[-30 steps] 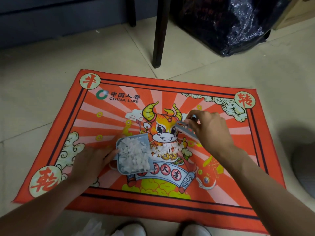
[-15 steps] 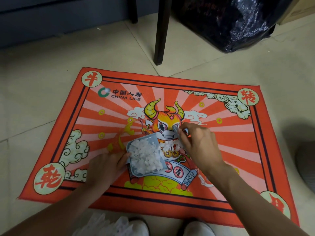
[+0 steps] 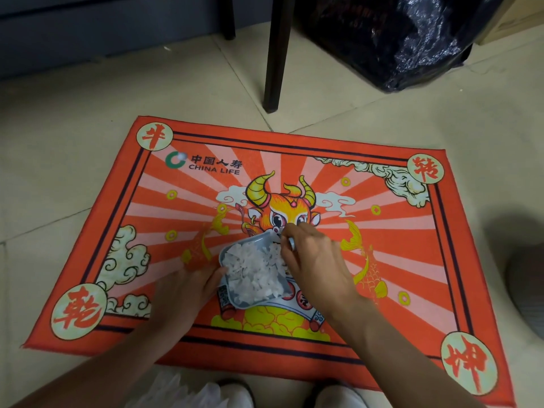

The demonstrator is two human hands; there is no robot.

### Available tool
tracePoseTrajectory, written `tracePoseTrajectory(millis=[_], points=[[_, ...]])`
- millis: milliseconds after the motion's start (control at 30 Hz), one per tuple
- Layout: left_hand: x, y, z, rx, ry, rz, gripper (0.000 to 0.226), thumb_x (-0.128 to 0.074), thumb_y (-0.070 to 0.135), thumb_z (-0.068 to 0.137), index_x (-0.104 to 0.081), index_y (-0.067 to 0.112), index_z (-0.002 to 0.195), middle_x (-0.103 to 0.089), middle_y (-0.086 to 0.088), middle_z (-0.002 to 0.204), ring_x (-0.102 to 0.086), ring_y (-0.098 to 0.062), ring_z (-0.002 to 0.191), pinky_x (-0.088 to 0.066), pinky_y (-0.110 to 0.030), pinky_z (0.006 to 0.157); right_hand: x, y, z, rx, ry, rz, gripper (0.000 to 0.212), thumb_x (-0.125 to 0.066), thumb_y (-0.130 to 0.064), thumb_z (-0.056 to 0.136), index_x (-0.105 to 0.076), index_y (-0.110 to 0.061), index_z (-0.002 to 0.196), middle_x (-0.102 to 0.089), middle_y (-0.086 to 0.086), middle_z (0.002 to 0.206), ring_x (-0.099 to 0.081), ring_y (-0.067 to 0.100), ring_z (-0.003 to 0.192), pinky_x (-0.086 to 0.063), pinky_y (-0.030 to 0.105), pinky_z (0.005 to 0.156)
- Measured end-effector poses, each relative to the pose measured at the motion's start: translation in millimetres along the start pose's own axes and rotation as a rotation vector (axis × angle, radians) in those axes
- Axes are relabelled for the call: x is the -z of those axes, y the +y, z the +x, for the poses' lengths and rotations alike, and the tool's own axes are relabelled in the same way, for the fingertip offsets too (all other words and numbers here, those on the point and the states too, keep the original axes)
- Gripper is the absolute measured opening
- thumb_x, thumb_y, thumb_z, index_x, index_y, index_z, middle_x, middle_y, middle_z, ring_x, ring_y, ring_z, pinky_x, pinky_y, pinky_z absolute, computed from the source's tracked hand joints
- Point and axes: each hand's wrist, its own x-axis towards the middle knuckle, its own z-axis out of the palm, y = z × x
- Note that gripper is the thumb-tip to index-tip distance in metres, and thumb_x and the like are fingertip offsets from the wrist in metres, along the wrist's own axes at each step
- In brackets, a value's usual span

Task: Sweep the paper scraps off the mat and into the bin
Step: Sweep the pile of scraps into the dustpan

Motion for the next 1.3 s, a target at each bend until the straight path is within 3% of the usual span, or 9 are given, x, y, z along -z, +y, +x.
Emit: tracePoseTrajectory(millis=[100, 200, 333, 467, 600, 733, 1000, 1167, 1300], points=[[-2.1, 0.1, -0.2, -0.005, 0.013, -0.009, 0.079, -0.010, 0.063, 0.099, -0.065, 0.022, 0.059, -0.052, -0.001, 0.040, -0.054, -0.022, 0.033, -0.022, -0.018, 0.040, -1.5, -2.9, 0.4, 0.018, -0.002, 0.031, 0.017, -0.049, -0.022, 0.099, -0.061, -0.014, 0.107, -0.062, 0.004, 0.099, -0.062, 0.033, 0.077, -0.037, 0.035, 0.058], [-2.1, 0.7, 0.1, -0.009, 0.000, 0.021, 0.068, -0.022, 0.058, 0.099, -0.066, 0.023, 0.060, -0.052, -0.001, 0.040, -0.054, -0.023, 0.033, -0.019, -0.018, 0.042, -5.3, -2.8, -0.6, 0.019, -0.002, 0.064, 0.015, -0.050, -0.021, 0.099, -0.061, -0.013, 0.104, -0.062, 0.005, 0.098, -0.062, 0.033, 0.075, -0.046, 0.040, 0.060], [0.3, 1.8, 0.8, -0.013, -0.032, 0.046, 0.053, -0.036, 0.052, 0.092, -0.068, 0.023, 0.062, -0.052, -0.002, 0.040, -0.054, -0.023, 0.033, -0.013, -0.017, 0.043, -6.7, 5.0, 0.4, -0.029, 0.051, 0.115, 0.017, -0.048, -0.024, 0.101, -0.061, -0.014, 0.095, -0.063, 0.003, 0.089, -0.057, 0.025, 0.068, -0.033, 0.032, 0.057], [-0.2, 1.2, 0.2, 0.010, -0.009, 0.021, 0.070, -0.019, 0.060, 0.099, -0.064, 0.022, 0.060, -0.053, 0.000, 0.042, -0.055, -0.020, 0.034, -0.014, -0.017, 0.040, -5.0, 12.8, -1.8, -0.097, 0.087, 0.205, 0.023, -0.048, -0.030, 0.101, -0.052, -0.024, 0.080, -0.059, 0.000, 0.075, -0.053, 0.021, 0.061, -0.039, 0.037, 0.056], [-3.7, -0.7, -0.8, 0.004, -0.030, 0.017, 0.070, -0.019, 0.060, 0.098, -0.067, 0.023, 0.063, -0.055, 0.001, 0.043, -0.055, -0.020, 0.035, -0.022, -0.018, 0.039, -6.2, 15.2, -3.7, -0.112, 0.086, 0.246, 0.023, -0.047, -0.032, 0.101, -0.055, -0.025, 0.081, -0.060, -0.003, 0.077, -0.057, 0.019, 0.064, -0.042, 0.036, 0.058], [-1.2, 0.0, -1.2, -0.007, -0.065, 0.018, 0.055, -0.034, 0.054, 0.094, -0.066, 0.023, 0.062, -0.055, 0.002, 0.043, -0.054, -0.018, 0.034, -0.019, -0.017, 0.040, -8.1, 10.7, -4.9, -0.097, 0.074, 0.236, 0.023, -0.048, -0.031, 0.102, -0.051, -0.026, 0.079, -0.054, -0.007, 0.077, -0.049, 0.015, 0.062, -0.029, 0.029, 0.058], [-0.8, -1.4, -3.0, -0.007, -0.058, -0.005, 0.051, -0.035, 0.053, 0.095, -0.063, 0.024, 0.063, -0.053, 0.002, 0.042, -0.053, -0.016, 0.034, -0.011, -0.016, 0.039, -10.2, 0.5, -2.4, -0.068, 0.047, 0.249, 0.024, -0.049, -0.029, 0.102, -0.059, -0.018, 0.083, -0.055, -0.005, 0.074, -0.047, 0.010, 0.059, -0.026, 0.025, 0.055], [-6.1, -4.1, -9.1, 0.039, -0.052, -0.089, 0.056, -0.025, 0.058, 0.098, -0.060, 0.025, 0.068, -0.053, 0.003, 0.048, -0.054, -0.013, 0.040, -0.031, -0.024, 0.036, -9.5, 0.6, -0.8, -0.073, 0.051, 0.242, 0.024, -0.049, -0.031, 0.102, -0.061, -0.020, 0.084, -0.058, -0.006, 0.075, -0.052, 0.014, 0.060, -0.031, 0.030, 0.057], [-4.9, 1.4, -13.9, 0.069, -0.034, -0.156, 0.053, -0.028, 0.053, 0.100, -0.062, 0.027, 0.070, -0.045, 0.009, 0.044, -0.042, -0.006, 0.034, -0.023, -0.020, 0.034, -8.2, 2.6, 0.3, -0.104, 0.028, 0.300, 0.021, -0.049, -0.033, 0.102, -0.062, -0.023, 0.088, -0.066, -0.003, 0.078, -0.065, 0.016, 0.063, -0.050, 0.038, 0.060]])
